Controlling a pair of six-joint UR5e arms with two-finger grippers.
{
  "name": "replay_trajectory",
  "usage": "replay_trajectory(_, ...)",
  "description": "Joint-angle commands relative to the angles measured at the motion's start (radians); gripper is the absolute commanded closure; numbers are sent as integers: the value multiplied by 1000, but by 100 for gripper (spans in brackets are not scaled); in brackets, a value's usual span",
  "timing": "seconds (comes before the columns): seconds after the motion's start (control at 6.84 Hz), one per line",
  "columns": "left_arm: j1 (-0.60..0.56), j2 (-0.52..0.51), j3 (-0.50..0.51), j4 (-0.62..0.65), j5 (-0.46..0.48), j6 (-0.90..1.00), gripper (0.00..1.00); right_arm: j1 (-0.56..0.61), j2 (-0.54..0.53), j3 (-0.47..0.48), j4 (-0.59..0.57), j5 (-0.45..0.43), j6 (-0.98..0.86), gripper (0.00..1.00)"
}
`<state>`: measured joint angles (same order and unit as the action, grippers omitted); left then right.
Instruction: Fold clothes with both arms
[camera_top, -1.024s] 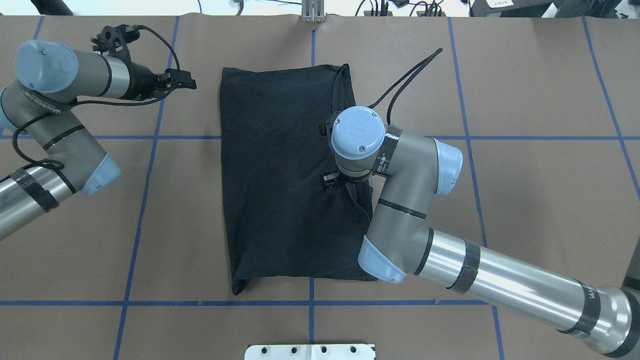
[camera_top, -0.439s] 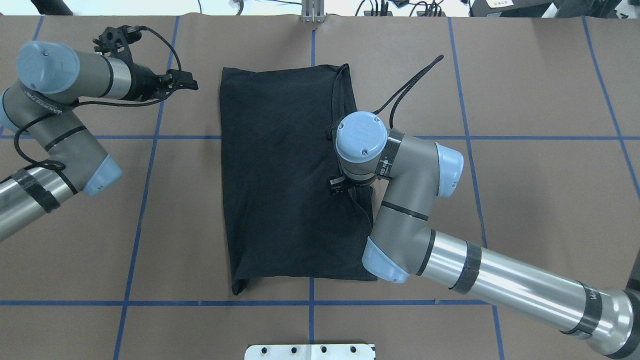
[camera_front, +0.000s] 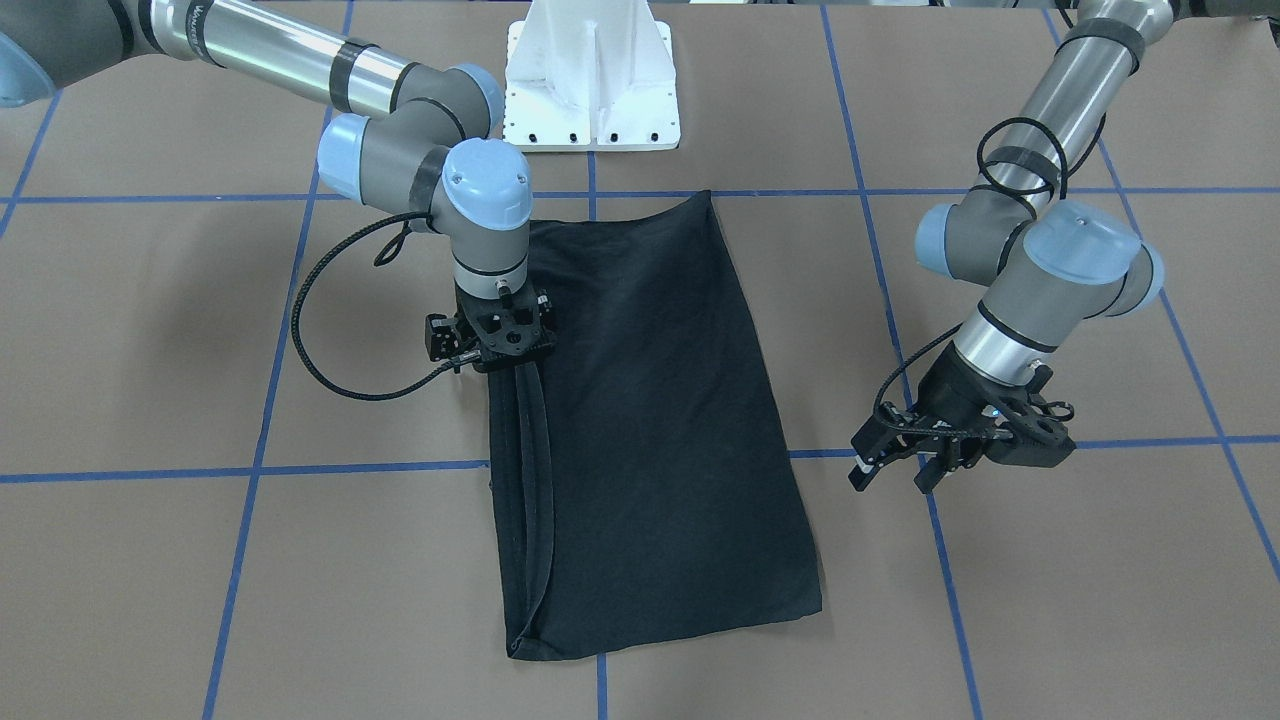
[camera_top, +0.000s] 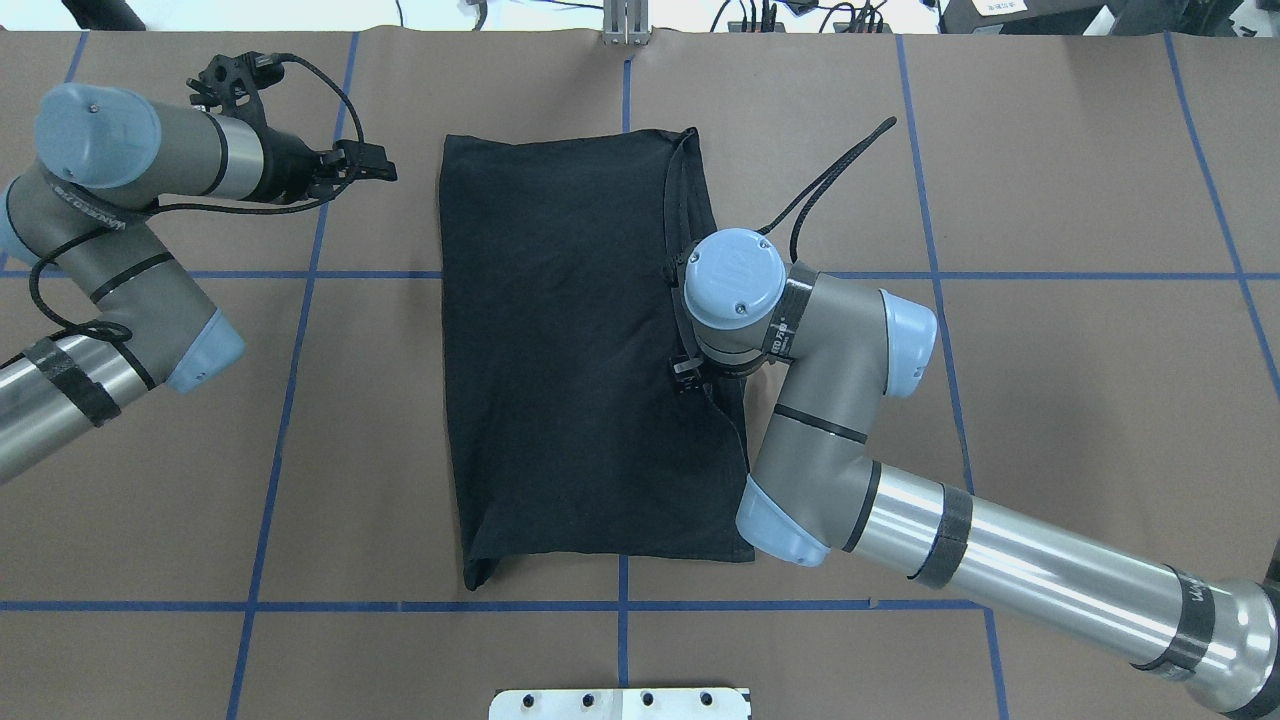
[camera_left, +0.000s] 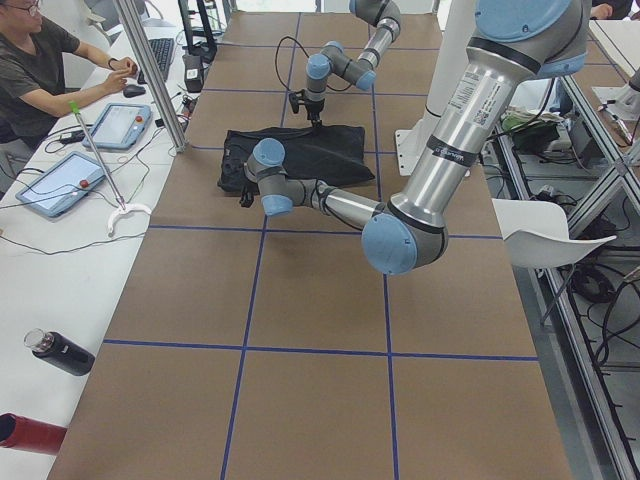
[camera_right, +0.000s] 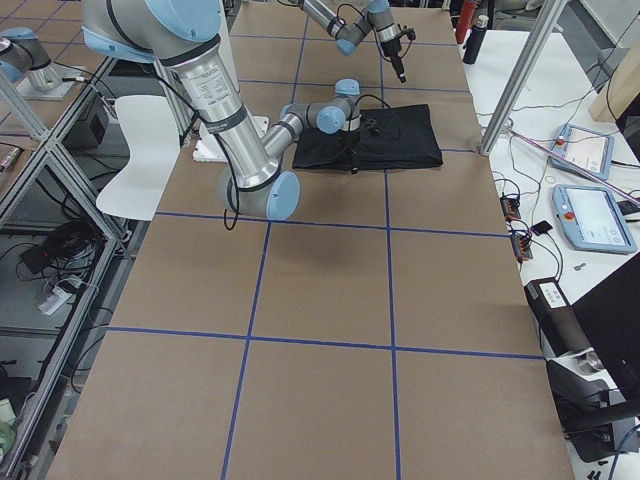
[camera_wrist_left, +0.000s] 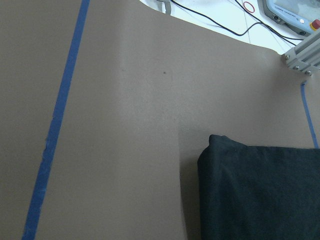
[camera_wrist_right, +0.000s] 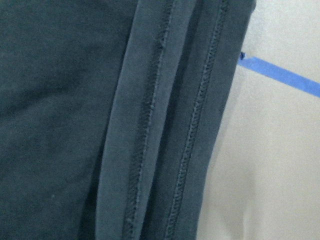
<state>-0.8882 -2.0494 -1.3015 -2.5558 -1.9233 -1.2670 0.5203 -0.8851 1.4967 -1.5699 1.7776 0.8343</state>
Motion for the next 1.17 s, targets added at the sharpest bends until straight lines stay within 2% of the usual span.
replay_trajectory(0.0,0,-2,1,0,1,0,0,30,-26,2,5,55,-13,0)
replay_trajectory(0.29,8,-2,-1,0,1,-2,0,69,-63,8,5,81,-37,0)
replay_trajectory(0.59,8,-2,1,0,1,0,0,141,-83,45,4,205,-38,0)
replay_trajectory(1.02,8,-3,1,-1,1,0,0,164,-84,57,4,221,-40,0)
